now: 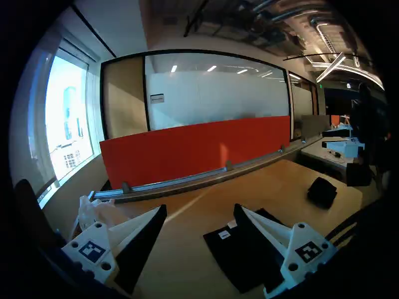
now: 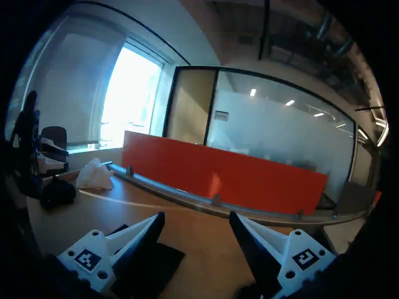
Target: Fold towel
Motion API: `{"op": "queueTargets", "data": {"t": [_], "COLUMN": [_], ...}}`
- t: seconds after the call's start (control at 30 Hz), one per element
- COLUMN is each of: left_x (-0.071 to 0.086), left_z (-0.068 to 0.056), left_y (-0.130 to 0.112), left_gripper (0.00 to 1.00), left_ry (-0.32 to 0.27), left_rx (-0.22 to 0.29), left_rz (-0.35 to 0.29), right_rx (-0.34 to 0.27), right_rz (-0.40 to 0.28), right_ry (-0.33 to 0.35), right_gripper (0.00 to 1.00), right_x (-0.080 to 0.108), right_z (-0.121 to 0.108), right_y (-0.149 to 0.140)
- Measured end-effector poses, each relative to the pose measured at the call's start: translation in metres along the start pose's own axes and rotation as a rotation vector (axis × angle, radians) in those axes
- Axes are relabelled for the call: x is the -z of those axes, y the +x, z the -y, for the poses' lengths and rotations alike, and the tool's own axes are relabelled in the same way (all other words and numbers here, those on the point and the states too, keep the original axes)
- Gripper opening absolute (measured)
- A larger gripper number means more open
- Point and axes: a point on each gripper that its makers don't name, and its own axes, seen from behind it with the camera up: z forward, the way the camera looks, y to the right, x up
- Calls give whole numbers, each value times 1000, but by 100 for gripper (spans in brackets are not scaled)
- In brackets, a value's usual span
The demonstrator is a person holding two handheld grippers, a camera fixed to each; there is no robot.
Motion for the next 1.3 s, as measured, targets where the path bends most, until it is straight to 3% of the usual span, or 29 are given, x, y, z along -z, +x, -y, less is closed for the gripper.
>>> {"op": "queueTargets", "data": {"t": [0.3,0.57,1.0,1.3], "left_x": [-3,-7,-15,-20], "left_z": [-26,-42,-69,-83], "left_y": [-27,-53,-127,-171], "left_gripper": [100,100,100,100], "left_ry": [-113,-168,-226,-261], "left_rx": [-68,-50,-3,-9], "left_rz": [80,130,232,304], "right_rx": [28,29,26,31], "right_rz": [77,135,250,320], "right_ry": [136,196,235,265], "right_gripper": [100,100,100,100], "right_x": [1,0,-3,-2], "right_z": [33,54,72,86], "right_y": [-20,-43,-113,-160]}}
